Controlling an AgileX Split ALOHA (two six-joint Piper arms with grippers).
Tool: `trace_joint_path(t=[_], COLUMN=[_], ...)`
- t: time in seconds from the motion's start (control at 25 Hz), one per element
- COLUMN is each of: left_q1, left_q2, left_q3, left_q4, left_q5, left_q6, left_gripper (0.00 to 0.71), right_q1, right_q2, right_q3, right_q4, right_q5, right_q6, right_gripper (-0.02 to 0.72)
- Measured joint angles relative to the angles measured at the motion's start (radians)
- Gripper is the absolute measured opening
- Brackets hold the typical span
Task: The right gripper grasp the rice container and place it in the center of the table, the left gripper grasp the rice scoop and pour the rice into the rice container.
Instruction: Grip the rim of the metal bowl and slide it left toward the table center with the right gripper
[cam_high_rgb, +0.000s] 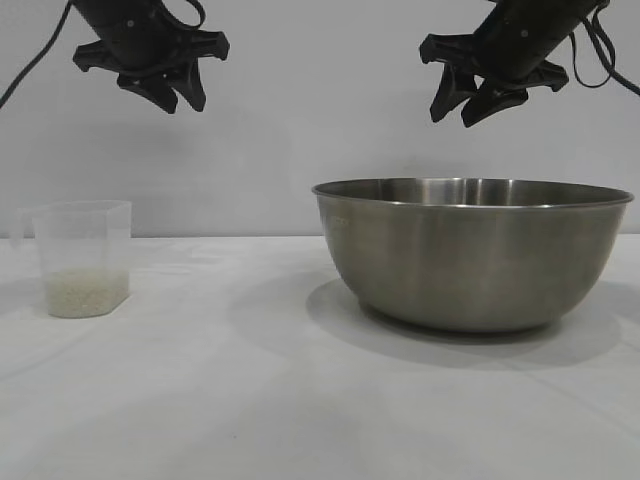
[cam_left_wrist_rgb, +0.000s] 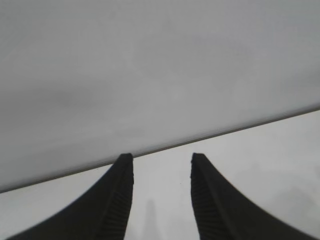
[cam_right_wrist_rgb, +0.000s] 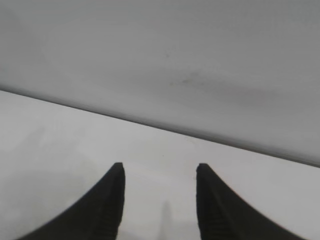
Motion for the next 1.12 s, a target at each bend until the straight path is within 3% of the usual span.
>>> trace_joint_path(t=[0.48,0.72,0.8,0.92,1.12], left_q1=[0.0,0.0,0.0,0.0,0.0], left_q2=[0.0,0.0,0.0,0.0,0.0], left_q3=[0.0,0.0,0.0,0.0,0.0], left_q4=[0.0,0.0,0.001,0.001,0.001], left_q5=[0.0,0.016,0.016,0.02,0.031], left_q6=[0.0,0.0,0.0,0.0,0.0], left_gripper=[0.23,0.23,0.23,0.23,0.23], right_q1=[0.0,-0.008,-0.022,-0.06,-0.105], right_q2=[0.0,-0.021,-0.054,-0.114,-0.176], right_q3=[0.0,0.0,0.0,0.0,-0.006], right_q4=[-0.002,-0.013,-0.054,-0.147,-0.425], right_q5=[0.004,0.126,0.164,0.249,0.462], right_q6=[-0.002,0.035,0.082,0.211,0.474], right_gripper=[0.316,0.316,0.316,0.316,0.316])
